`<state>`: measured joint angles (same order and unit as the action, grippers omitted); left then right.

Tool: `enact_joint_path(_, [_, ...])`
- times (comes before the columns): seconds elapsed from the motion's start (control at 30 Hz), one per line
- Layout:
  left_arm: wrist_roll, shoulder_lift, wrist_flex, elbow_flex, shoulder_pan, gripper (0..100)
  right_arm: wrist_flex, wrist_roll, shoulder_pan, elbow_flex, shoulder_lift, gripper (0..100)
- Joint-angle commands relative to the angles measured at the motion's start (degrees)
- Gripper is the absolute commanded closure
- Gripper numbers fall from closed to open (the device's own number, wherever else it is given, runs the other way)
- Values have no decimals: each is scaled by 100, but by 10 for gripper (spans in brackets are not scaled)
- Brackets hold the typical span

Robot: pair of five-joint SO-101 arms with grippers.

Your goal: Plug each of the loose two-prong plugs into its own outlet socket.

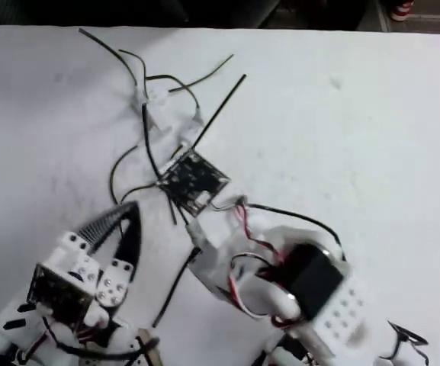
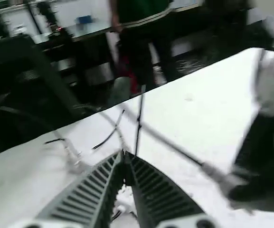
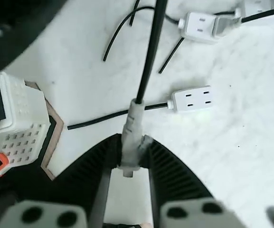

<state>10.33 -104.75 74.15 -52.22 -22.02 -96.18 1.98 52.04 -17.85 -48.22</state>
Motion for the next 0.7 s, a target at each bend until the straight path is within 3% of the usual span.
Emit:
enact_joint_path(0.0, [35,22,-114,-281,620,976,110,-53,-4,70,-532,982])
enact_joint_path(0.2, [35,22,-870,-932,101,976,426,-413,629,-220,-875,982])
enact_joint_path(0.43, [88,22,-826,-932,-1868,976,690,-404,708,-536,-655,982])
enact_joint_path(0.67, [615,22,-782,-932,-1947,976,576,-404,699,-545,-611,982])
